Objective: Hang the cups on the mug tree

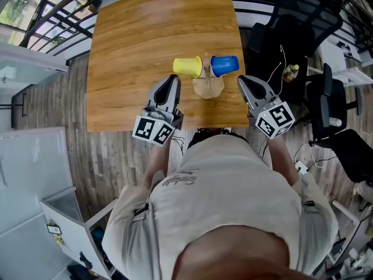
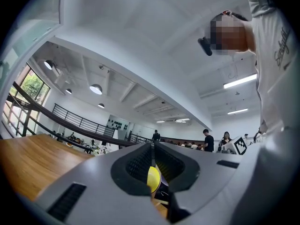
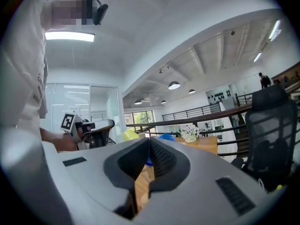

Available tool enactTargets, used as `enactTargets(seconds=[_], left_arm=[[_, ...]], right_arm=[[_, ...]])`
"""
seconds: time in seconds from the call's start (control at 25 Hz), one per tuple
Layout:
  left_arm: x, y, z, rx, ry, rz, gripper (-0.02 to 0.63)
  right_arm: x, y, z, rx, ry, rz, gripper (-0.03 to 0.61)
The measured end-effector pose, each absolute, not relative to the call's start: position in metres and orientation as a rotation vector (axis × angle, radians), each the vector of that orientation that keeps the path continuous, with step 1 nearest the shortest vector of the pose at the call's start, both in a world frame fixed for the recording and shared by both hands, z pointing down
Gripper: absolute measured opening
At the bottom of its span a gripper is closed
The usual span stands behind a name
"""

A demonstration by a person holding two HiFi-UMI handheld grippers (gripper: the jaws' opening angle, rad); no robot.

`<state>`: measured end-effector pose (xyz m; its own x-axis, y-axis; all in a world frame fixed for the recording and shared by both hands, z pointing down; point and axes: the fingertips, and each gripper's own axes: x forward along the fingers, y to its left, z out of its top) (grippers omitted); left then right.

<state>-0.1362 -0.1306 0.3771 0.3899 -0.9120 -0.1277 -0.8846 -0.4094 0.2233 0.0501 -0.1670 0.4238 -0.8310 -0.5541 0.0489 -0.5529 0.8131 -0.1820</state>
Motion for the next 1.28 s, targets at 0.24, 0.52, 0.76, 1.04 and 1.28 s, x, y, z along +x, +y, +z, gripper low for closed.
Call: enactTargets(seconds=[0.24, 0.52, 0.76, 1.04, 1.28], left_arm=[[-0.114, -0.138, 0.365, 2.568, -1.591, -0.346, 0.031], [-0.101, -0.147, 0.351, 2.614, -1.562, -0.253, 0.031], [-0.108, -0.152, 0.349, 2.620, -1.568, -0.205, 0.031], [-0.111, -0.158, 0.345, 2.630, -1.562, -0.196, 0.031], [-0.113, -0.163, 0.345, 2.649, -1.546, -0.201, 0.031]], right_arm=[[0.055, -0.164, 0.397, -0.908, 3.024, -0.117, -0.008], [0.063, -0.179, 0.362, -0.953, 2.960, -0.081, -0.008], [0.063, -0.187, 0.351, -1.000, 2.933, -0.014, -0.008], [0.062, -0.191, 0.342, -1.021, 2.919, 0.017, -0.007], [0.061, -0.194, 0.345, -1.047, 2.920, 0.017, -0.008]])
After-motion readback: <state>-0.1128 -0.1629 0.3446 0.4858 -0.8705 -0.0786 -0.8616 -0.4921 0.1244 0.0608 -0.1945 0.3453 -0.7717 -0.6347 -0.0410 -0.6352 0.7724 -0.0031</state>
